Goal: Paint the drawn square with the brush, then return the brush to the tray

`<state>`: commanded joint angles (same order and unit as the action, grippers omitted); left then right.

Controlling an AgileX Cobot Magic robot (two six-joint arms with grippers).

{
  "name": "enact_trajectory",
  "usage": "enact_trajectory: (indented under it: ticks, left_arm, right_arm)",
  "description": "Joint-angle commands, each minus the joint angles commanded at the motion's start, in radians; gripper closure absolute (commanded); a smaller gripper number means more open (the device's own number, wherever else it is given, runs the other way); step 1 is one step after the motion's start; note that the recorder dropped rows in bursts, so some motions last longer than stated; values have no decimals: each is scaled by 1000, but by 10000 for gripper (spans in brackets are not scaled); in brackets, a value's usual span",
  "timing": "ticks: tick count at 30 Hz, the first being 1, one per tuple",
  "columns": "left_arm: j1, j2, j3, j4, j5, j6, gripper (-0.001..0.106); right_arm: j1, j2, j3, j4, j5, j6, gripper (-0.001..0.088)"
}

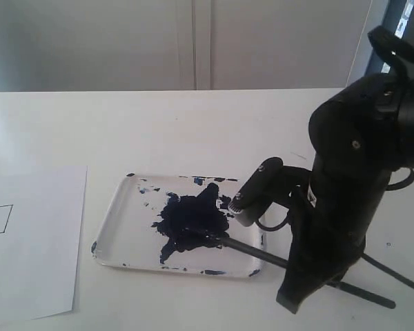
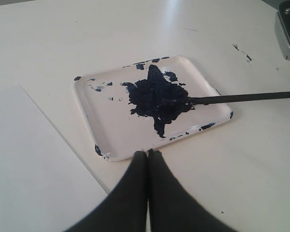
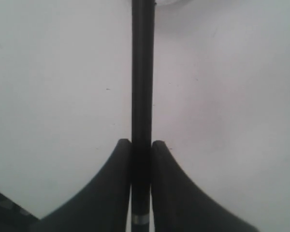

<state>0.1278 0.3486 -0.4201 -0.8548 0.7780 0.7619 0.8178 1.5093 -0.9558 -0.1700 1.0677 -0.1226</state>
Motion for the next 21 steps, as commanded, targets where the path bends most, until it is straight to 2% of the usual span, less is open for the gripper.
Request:
enact_trajectory:
  ticks: [8, 16, 21]
  left_arm:
    - [0, 0, 0, 0, 0, 0, 1053]
    - [0, 0, 0, 0, 0, 0, 1053]
    - [0, 0, 0, 0, 0, 0, 1053]
  right_arm:
    - [0, 0, 0, -41, -43, 21, 868]
    - [0, 0, 0, 51, -42, -15, 868]
    - [0, 0, 0, 61, -38, -15, 868]
